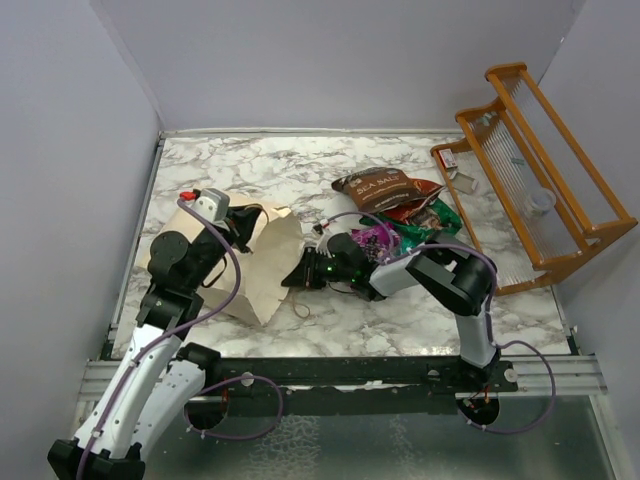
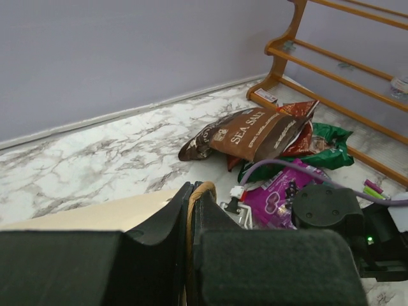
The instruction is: Take the snacks out of the paper bag
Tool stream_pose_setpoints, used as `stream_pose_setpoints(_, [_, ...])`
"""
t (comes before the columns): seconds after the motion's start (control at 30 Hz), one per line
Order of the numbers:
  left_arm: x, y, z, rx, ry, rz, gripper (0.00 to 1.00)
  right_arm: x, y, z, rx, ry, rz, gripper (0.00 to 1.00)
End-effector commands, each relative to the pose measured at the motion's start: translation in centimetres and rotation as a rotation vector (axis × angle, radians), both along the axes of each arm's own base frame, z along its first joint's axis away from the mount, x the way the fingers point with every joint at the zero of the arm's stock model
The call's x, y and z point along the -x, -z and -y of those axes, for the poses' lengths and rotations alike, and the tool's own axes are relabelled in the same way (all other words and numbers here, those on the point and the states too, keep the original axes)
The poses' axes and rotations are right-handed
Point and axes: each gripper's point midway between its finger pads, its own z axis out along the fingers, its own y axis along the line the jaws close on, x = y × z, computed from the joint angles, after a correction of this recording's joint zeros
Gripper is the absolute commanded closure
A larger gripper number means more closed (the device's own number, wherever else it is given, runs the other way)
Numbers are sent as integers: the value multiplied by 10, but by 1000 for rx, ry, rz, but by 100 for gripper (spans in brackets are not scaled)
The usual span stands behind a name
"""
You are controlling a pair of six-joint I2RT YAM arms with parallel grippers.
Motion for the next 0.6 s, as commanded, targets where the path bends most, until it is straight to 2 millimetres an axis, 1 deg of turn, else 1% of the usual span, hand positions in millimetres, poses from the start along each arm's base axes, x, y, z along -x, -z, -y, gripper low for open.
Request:
stream_pose_setpoints(0.0, [7,-29,16,-17,103,78,100,2,-10,-20,-115,-38,-37,91])
stream_pose_setpoints(0.07, [5,-31,19,-27,122,73,100,0,-11,-25,-137,-43,-44,95])
stream_pose_setpoints(0.2, [3,-36,26,-46,161,78,100,-6,-15,-31,-158,-31,-40,98])
stream_pose_setpoints(0.43, [0,-49,39,-84,238,95,100,-19,-17,-50,-220,-18,-52,99])
stream_pose_setpoints(0.57, [2,-56,50,-95,310,93,100,-31,-28,-64,-264,-23,-20,99])
